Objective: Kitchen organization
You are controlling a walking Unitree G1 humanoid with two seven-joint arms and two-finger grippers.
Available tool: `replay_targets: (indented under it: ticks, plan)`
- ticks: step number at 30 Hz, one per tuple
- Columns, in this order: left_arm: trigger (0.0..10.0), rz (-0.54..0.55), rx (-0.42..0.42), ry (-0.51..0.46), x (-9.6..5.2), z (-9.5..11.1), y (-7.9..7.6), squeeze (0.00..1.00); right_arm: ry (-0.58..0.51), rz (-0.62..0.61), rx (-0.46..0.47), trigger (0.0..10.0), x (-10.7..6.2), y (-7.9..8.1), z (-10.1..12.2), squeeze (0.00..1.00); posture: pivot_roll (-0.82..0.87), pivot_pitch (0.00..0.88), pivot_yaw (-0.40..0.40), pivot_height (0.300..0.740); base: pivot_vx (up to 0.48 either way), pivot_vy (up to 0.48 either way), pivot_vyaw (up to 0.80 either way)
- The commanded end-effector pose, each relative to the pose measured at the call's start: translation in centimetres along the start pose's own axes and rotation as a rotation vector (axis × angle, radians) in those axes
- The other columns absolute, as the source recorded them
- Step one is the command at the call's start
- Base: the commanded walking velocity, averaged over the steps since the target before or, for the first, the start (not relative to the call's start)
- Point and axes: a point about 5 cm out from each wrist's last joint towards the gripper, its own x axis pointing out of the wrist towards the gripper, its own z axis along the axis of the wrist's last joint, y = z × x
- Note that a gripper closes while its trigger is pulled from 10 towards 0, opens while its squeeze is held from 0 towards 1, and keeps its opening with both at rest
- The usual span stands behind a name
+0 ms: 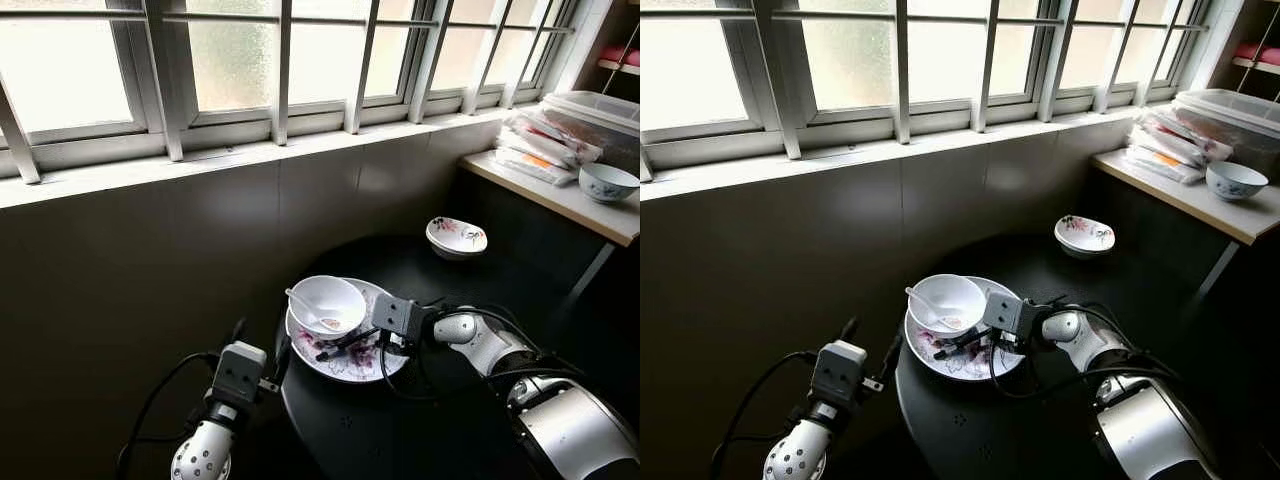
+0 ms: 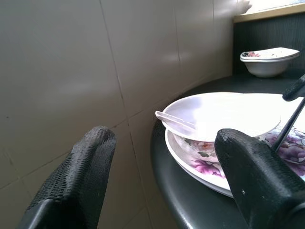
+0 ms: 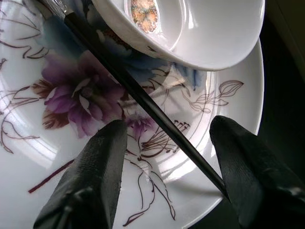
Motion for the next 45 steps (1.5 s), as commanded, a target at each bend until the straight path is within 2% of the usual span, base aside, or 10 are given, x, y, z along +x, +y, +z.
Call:
replay_targets:
  ticks: [1, 11, 19, 30, 34, 36, 45]
  plan:
    - [10.0, -0.013, -0.002, 0.007, 0.1, -0.1, -0.4, 0.00, 0.032, -0.012, -0.031, 10.0, -0.2, 0.0, -0.5, 0.00, 0.10, 0.000, -0.084, 0.740, 0.000, 0.000, 0.00]
    - [10.0, -0.015, -0.003, 0.014, 0.0, -0.2, -0.4, 0.00, 0.042, -0.022, -0.086, 10.0, 0.8, 1.2, 0.0, 0.00, 0.11, 0.000, -0.084, 0.740, 0.000, 0.000, 0.00]
    - [10.0, -0.010, -0.009, 0.017, -0.1, -0.2, -0.4, 0.00, 0.050, 0.015, 0.044, 10.0, 1.3, 2.1, -0.1, 0.00, 0.13, 0.000, -0.093, 0.740, 0.000, 0.000, 0.00]
    - [10.0, -0.005, -0.014, 0.018, -0.3, -0.2, -0.5, 0.00, 0.036, 0.031, 0.095, 10.0, 1.1, 2.1, -0.4, 0.00, 0.13, 0.000, -0.099, 0.740, 0.000, 0.000, 0.00]
    - [10.0, -0.005, -0.017, 0.020, -0.4, -0.2, -0.5, 0.00, -0.004, 0.100, 0.043, 10.0, 1.0, 2.8, -0.4, 0.00, 0.12, 0.000, -0.097, 0.740, 0.000, 0.000, 0.00]
    - [10.0, -0.005, -0.018, 0.021, -0.4, -0.2, -0.5, 0.00, -0.026, 0.188, -0.004, 10.0, 1.0, 3.9, -0.6, 0.00, 0.11, 0.000, -0.095, 0.740, 0.000, 0.000, 0.00]
    - [10.0, -0.010, -0.019, 0.021, -0.2, -0.2, -0.4, 0.00, -0.043, 0.315, -0.149, 10.0, 0.3, 5.4, -1.4, 0.00, 0.09, 0.000, -0.087, 0.740, 0.000, 0.000, 0.00]
